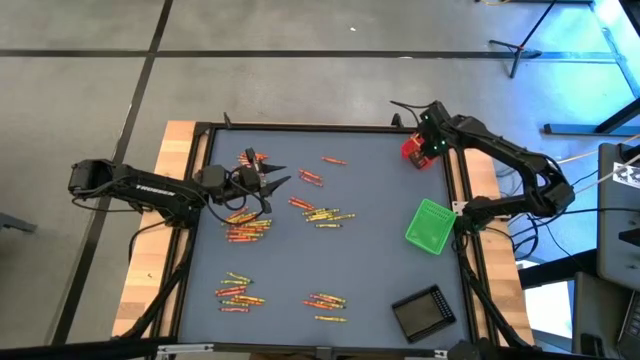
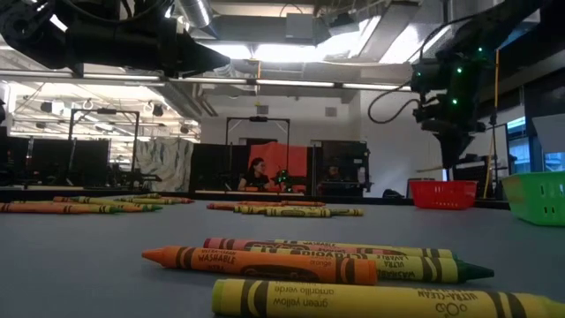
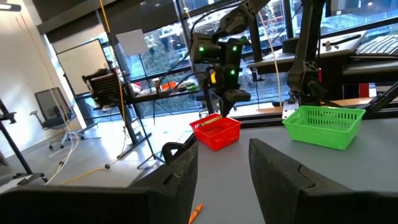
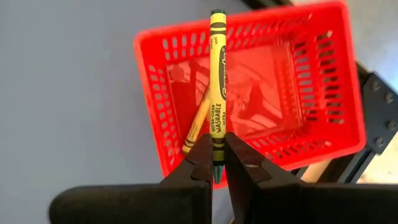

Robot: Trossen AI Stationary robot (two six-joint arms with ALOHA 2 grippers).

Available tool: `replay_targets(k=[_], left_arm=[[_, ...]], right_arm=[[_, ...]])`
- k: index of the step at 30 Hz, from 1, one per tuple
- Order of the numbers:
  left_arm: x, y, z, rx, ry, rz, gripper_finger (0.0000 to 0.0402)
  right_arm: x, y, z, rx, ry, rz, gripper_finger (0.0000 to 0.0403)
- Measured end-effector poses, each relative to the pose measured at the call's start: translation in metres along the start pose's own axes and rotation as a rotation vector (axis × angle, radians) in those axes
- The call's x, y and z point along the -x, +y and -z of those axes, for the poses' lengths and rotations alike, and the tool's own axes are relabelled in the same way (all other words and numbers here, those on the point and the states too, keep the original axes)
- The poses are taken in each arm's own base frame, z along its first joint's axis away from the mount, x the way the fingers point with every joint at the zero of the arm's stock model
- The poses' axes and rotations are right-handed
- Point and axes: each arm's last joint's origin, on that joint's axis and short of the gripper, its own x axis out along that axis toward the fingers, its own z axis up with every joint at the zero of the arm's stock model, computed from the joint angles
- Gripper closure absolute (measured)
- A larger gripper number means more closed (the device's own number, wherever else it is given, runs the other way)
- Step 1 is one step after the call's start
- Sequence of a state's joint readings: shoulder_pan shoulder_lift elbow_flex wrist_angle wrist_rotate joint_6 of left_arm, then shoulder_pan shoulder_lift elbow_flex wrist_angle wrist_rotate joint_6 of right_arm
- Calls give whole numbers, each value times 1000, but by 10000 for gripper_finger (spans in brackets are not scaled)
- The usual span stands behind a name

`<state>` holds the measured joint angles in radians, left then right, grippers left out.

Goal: Sort crayons
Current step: Put the green crayon into the red bin, then put the orange crayon into the green bin

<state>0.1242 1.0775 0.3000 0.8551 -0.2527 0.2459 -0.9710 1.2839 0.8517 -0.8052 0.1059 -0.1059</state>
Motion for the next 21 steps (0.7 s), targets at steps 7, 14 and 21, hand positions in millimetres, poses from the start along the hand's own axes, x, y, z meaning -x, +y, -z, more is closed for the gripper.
replay_targets(k=[7, 14, 21], left_arm=[[0, 0, 0, 0, 0, 0, 274], [0, 0, 0, 0, 1, 0, 274], [0, 0, 0, 1, -2, 0, 274]], right_arm=[[-11, 2, 6, 4, -5, 16, 381], [-15, 2, 6, 9, 4, 17, 321], [7, -2, -14, 2, -69, 9, 255]])
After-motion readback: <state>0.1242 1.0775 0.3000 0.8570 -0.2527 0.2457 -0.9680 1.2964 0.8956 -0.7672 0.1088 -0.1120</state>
